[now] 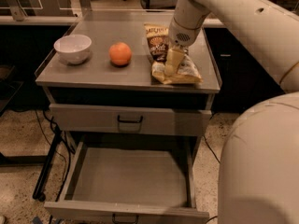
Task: Pick brown chip bag from middle drawer and place on counter
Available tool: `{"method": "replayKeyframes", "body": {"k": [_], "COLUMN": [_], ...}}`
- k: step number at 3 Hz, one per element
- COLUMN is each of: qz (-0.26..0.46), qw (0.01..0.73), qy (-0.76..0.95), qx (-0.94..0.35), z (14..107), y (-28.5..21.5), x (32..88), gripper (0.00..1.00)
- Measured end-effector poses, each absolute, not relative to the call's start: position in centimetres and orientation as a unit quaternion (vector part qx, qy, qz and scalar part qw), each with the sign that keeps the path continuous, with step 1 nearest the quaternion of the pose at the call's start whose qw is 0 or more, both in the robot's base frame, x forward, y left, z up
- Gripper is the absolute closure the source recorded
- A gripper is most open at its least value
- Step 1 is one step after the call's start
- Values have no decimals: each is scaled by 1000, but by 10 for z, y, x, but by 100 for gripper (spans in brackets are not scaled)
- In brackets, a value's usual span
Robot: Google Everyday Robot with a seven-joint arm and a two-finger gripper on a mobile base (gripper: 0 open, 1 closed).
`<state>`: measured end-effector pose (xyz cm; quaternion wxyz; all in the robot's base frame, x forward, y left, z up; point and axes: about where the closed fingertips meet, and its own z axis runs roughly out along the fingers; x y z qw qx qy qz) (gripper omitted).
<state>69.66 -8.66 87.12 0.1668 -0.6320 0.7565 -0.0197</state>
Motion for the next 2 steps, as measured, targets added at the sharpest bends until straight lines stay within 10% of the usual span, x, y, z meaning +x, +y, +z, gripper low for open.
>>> {"method": "replayKeyframes", "body": {"k": [2], "qz": [-20], "qw": [167], "qy": [757], "qx": [-632], "z": [871], "y": [-87], "x": [697], "gripper": [0]}}
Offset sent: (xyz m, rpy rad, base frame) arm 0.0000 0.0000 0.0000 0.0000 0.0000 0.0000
